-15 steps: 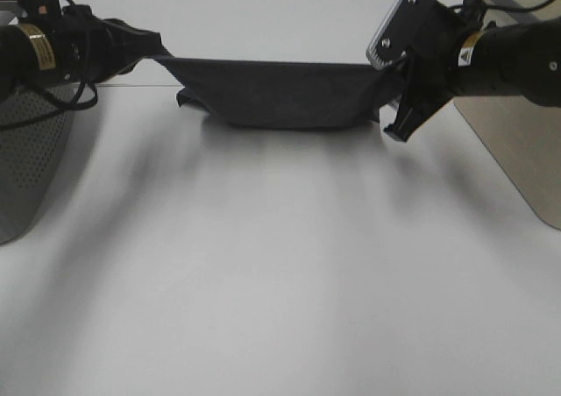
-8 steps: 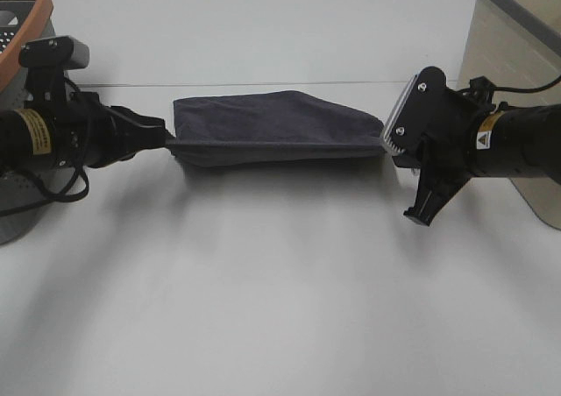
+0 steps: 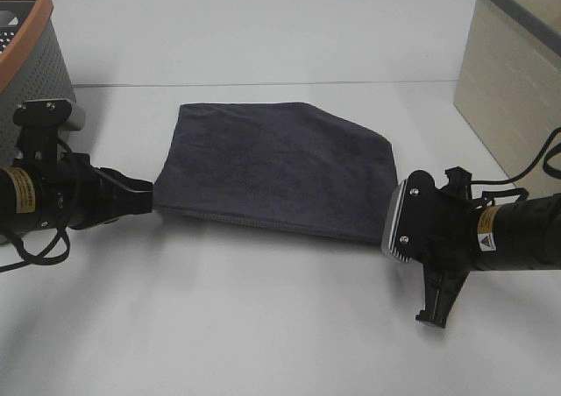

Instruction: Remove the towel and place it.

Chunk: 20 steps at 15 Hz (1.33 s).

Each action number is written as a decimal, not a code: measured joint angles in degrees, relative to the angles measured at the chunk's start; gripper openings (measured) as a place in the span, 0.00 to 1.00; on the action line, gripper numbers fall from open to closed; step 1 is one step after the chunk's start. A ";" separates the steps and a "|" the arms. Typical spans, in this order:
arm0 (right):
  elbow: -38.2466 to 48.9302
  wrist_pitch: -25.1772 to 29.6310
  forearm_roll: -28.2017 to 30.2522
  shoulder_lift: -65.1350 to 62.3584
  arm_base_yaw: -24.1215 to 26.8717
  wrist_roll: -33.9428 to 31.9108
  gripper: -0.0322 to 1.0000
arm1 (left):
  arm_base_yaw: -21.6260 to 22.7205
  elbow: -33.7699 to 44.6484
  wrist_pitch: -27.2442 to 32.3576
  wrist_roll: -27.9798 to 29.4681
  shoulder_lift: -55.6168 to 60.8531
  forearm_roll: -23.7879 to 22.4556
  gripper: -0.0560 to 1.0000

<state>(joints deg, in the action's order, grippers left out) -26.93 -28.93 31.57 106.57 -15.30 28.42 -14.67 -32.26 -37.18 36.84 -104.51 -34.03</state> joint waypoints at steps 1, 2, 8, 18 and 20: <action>-0.06 -1.43 0.23 1.09 0.00 -0.17 0.05 | 0.00 0.00 0.74 -0.06 0.00 -0.23 0.06; -0.06 -2.06 0.23 1.32 0.06 -0.46 0.11 | 0.00 0.00 1.43 -0.06 0.00 -0.34 0.10; 0.11 -1.66 -1.72 -1.38 0.17 -1.49 0.67 | 0.23 0.00 4.64 4.18 0.00 -3.61 0.78; -0.57 10.31 -11.06 -24.98 0.17 -5.56 0.69 | 0.23 -11.23 25.44 26.87 9.74 -21.31 0.77; -5.96 14.61 -18.11 -26.53 0.17 -5.56 0.68 | 0.23 -16.10 28.48 29.79 10.37 -23.78 0.77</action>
<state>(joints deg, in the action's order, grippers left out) -32.89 -14.32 13.46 80.04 -15.13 22.86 -14.44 -48.36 -8.71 66.63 -94.14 -57.81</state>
